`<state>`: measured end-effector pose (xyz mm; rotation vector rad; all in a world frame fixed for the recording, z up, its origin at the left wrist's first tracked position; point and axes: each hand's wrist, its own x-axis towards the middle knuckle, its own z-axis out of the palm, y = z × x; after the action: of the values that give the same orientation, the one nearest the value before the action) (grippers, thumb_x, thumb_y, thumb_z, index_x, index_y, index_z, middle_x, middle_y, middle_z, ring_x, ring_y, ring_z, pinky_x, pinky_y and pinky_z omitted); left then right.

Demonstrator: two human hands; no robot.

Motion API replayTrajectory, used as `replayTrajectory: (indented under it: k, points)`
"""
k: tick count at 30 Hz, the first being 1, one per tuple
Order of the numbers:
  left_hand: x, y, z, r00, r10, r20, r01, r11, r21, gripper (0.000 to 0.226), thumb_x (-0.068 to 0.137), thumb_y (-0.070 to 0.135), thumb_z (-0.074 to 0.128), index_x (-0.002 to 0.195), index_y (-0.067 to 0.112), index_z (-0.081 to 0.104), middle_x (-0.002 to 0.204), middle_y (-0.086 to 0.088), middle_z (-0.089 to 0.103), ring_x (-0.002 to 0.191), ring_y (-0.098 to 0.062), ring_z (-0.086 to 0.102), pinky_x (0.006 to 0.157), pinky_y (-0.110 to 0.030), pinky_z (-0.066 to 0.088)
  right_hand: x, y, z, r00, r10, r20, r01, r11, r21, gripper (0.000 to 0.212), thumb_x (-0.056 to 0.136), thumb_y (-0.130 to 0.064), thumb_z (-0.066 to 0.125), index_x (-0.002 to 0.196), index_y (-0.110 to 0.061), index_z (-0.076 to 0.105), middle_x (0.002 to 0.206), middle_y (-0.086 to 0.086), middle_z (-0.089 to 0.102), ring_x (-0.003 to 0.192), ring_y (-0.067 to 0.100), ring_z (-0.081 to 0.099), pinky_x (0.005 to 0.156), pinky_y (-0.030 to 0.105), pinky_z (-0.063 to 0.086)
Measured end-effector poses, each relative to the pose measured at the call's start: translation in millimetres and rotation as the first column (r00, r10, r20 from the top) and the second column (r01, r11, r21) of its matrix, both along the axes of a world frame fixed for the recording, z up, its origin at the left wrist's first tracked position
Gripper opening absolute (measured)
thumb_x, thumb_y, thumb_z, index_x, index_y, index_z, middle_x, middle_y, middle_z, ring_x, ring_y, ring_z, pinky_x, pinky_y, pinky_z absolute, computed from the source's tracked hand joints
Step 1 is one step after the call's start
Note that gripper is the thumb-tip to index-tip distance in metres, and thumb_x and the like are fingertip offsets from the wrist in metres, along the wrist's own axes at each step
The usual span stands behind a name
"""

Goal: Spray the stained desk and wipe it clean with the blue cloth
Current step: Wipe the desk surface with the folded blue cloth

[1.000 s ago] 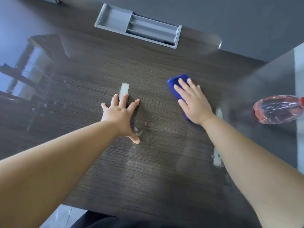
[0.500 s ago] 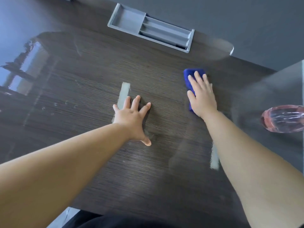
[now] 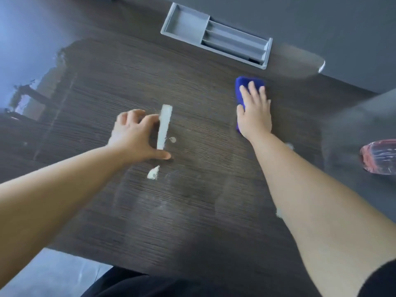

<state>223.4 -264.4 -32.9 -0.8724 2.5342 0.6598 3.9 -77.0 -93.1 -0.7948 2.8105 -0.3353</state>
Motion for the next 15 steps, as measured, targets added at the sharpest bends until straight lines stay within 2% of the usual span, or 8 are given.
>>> replayTrajectory:
  k: [2,3,4,6,8,10,13,15]
  points:
    - [11.4,-16.8,-4.0,0.998,0.032,0.059,-0.028,0.998,-0.052,0.113,0.050,0.062,0.081,0.144,0.031,0.026,0.148,-0.005,0.021,0.138,-0.028,0.010,0.112,-0.046,0.020,15.6,-35.7,0.5,0.953,-0.301,0.021,0.301,0.953,0.023,0.056,0.099,-0.025,0.035,0.151,-0.023,0.015,0.159,-0.001,0.002,0.145,0.026,-0.003,0.117,0.047,0.003]
    - [16.0,-21.3,-7.6,0.996,0.026,0.083,-0.020,0.997,-0.074,0.118,0.049,0.063,0.081,0.146,0.031,0.023,0.149,-0.005,0.018,0.138,-0.029,0.010,0.113,-0.047,0.019,30.2,-53.8,1.2,0.947,-0.319,0.023,0.318,0.947,0.034,0.057,0.099,-0.027,0.034,0.151,-0.023,0.012,0.159,0.000,0.000,0.145,0.026,-0.005,0.117,0.046,0.002]
    - [20.1,-24.1,-11.5,0.995,0.007,0.103,0.003,0.995,-0.096,0.122,0.047,0.065,0.080,0.147,0.031,0.019,0.150,-0.004,0.016,0.138,-0.029,0.009,0.113,-0.047,0.019,46.1,-69.4,1.0,0.971,-0.239,0.007,0.239,0.971,0.033,0.057,0.099,-0.029,0.034,0.151,-0.023,0.011,0.159,0.001,0.000,0.145,0.027,-0.004,0.116,0.046,0.003]
    - [25.6,-26.0,-18.9,0.991,-0.031,0.127,0.048,0.990,-0.129,0.126,0.046,0.069,0.077,0.148,0.032,0.013,0.151,-0.003,0.013,0.139,-0.030,0.007,0.115,-0.048,0.017,77.6,-82.3,-1.1,0.991,0.131,-0.025,-0.130,0.991,0.033,0.057,0.098,-0.030,0.034,0.150,-0.022,0.013,0.159,0.002,0.005,0.145,0.028,0.000,0.115,0.048,0.007]
    - [27.2,-26.7,-24.3,0.991,-0.050,0.126,0.068,0.988,-0.141,0.127,0.047,0.072,0.075,0.149,0.033,0.010,0.152,-0.003,0.011,0.140,-0.031,0.005,0.116,-0.049,0.014,83.4,-68.4,-0.4,0.862,0.507,0.034,-0.507,0.862,0.020,0.054,0.098,-0.026,0.039,0.149,-0.022,0.022,0.159,0.001,0.011,0.145,0.027,0.003,0.115,0.047,0.007]
    - [25.8,-27.0,-25.8,0.988,-0.068,0.136,0.088,0.986,-0.141,0.128,0.048,0.073,0.074,0.149,0.033,0.007,0.154,-0.005,0.009,0.141,-0.033,0.003,0.116,-0.051,0.012,56.1,-48.0,0.7,0.808,0.587,0.051,-0.587,0.809,-0.024,0.052,0.097,-0.022,0.043,0.147,-0.023,0.029,0.157,0.000,0.016,0.145,0.026,0.007,0.114,0.048,0.006]
    - [21.9,-28.4,-23.6,0.983,-0.082,0.163,0.105,0.985,-0.138,0.128,0.050,0.072,0.074,0.149,0.030,0.006,0.153,-0.007,0.008,0.140,-0.035,0.003,0.114,-0.054,0.012,15.6,-46.5,0.4,0.984,0.177,0.012,-0.178,0.983,0.046,0.053,0.098,-0.025,0.038,0.149,-0.023,0.023,0.159,0.001,0.011,0.145,0.027,0.004,0.115,0.051,0.009]
    - [20.5,-29.0,-21.9,0.981,-0.083,0.176,0.106,0.986,-0.130,0.128,0.049,0.071,0.075,0.149,0.029,0.006,0.153,-0.008,0.008,0.140,-0.036,0.004,0.114,-0.057,0.012,16.9,-72.7,0.5,0.984,-0.178,0.011,0.177,0.982,0.068,0.055,0.100,-0.032,0.032,0.150,-0.024,0.013,0.159,0.000,0.002,0.145,0.026,-0.003,0.117,0.048,0.005]
